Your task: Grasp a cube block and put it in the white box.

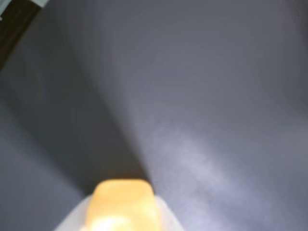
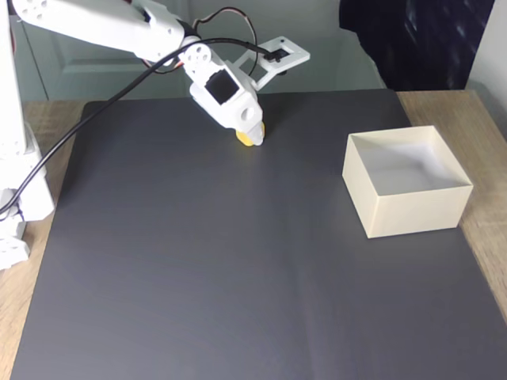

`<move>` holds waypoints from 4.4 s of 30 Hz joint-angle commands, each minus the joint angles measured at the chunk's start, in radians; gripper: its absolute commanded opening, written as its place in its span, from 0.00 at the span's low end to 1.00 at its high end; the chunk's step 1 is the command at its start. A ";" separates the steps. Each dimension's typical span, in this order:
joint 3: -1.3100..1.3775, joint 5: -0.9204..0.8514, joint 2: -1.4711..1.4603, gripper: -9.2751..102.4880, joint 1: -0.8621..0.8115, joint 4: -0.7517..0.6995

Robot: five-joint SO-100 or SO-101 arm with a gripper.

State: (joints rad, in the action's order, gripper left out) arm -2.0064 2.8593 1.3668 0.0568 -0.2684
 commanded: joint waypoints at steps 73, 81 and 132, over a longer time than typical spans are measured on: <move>0.695 0.190 -0.137 0.09 -0.428 0.137; 0.830 0.196 -0.275 0.10 -0.428 0.126; 0.701 0.232 -0.052 0.08 -0.313 -0.038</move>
State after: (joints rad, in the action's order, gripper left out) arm -1.2778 3.0710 1.1934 -0.2838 -0.3022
